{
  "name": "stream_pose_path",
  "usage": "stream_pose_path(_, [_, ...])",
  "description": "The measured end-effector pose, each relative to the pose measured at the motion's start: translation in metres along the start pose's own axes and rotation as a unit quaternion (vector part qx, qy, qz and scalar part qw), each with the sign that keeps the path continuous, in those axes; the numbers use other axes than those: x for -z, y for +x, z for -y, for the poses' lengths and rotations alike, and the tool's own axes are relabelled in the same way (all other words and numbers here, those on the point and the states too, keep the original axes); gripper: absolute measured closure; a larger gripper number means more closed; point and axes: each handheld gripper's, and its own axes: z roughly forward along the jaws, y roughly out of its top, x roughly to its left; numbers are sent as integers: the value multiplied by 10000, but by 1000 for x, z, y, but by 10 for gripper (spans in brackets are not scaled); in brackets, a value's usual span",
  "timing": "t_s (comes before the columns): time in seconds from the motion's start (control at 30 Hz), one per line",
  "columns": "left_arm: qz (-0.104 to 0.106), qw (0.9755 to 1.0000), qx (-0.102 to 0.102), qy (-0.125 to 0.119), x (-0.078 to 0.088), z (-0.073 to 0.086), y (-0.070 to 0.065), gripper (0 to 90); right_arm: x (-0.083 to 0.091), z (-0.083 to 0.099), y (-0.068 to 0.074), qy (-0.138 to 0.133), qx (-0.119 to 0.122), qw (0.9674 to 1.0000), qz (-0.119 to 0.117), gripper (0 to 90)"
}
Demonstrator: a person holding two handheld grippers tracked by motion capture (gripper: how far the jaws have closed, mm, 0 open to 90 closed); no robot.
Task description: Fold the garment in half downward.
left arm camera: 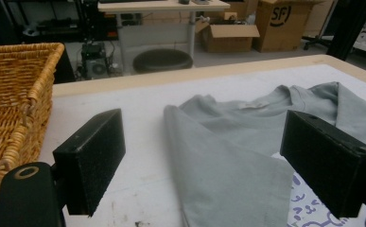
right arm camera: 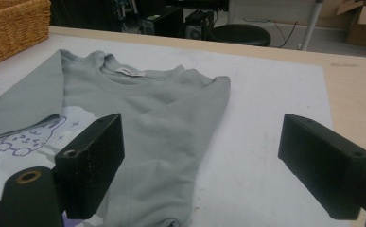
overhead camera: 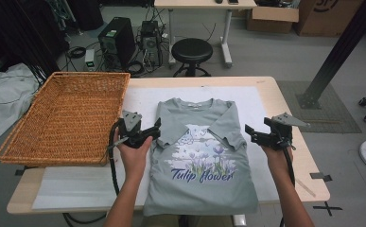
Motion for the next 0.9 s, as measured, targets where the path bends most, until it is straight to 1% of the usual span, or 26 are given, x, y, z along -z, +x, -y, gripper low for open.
stream_pose_path(0.1, [32, 10000, 48, 67, -4, -3, 2, 154, 1, 0, -4, -3, -36, 10000, -2, 150])
stream_pose_path(0.2, [77, 9998, 155, 134, -10, -6, 5, 155, 0, 0, -9, 16, -70, 10000, 15, 152])
stream_pose_path(0.3, [75, 9996, 166, 205, -20, -9, 9, 155, -5, -2, -16, 94, -115, 9999, 28, 162])
stream_pose_path(0.37, [64, 9994, 98, 333, -29, -10, 12, 155, -10, -4, -20, 132, -140, 9998, 11, 171])
stream_pose_path(0.43, [49, 9992, 97, 377, -39, -12, 16, 157, -18, -7, -23, 200, -137, 9997, -2, 175])
stream_pose_path(0.5, [53, 9989, 151, 447, -49, -14, 20, 158, -29, -12, -27, 280, -120, 9995, -34, 192])
stream_pose_path(0.57, [65, 9989, 147, 443, -58, -16, 23, 164, -38, -18, -30, 331, -113, 9994, -44, 201])
stream_pose_path(0.67, [123, 9986, 118, 508, -73, -18, 25, 174, -51, -25, -36, 300, -197, 9993, -142, 221])
stream_pose_path(0.7, [145, 9984, 150, 517, -77, -18, 26, 179, -56, -26, -38, 311, -205, 9992, -144, 222])
stream_pose_path(0.73, [181, 9983, 222, 516, -82, -17, 28, 182, -59, -27, -39, 312, -212, 9992, -152, 227])
stream_pose_path(0.77, [259, 9974, 317, 600, -89, -17, 31, 182, -64, -28, -40, 319, -223, 9991, -161, 227])
stream_pose_path(0.8, [285, 9970, 334, 638, -94, -17, 32, 182, -69, -29, -41, 381, -208, 9989, -163, 227])
stream_pose_path(0.87, [257, 9970, 318, 656, -102, -16, 34, 183, -77, -31, -42, 424, -181, 9988, -164, 227])
stream_pose_path(0.9, [240, 9969, 341, 664, -106, -15, 35, 185, -82, -32, -43, 427, -180, 9988, -168, 228])
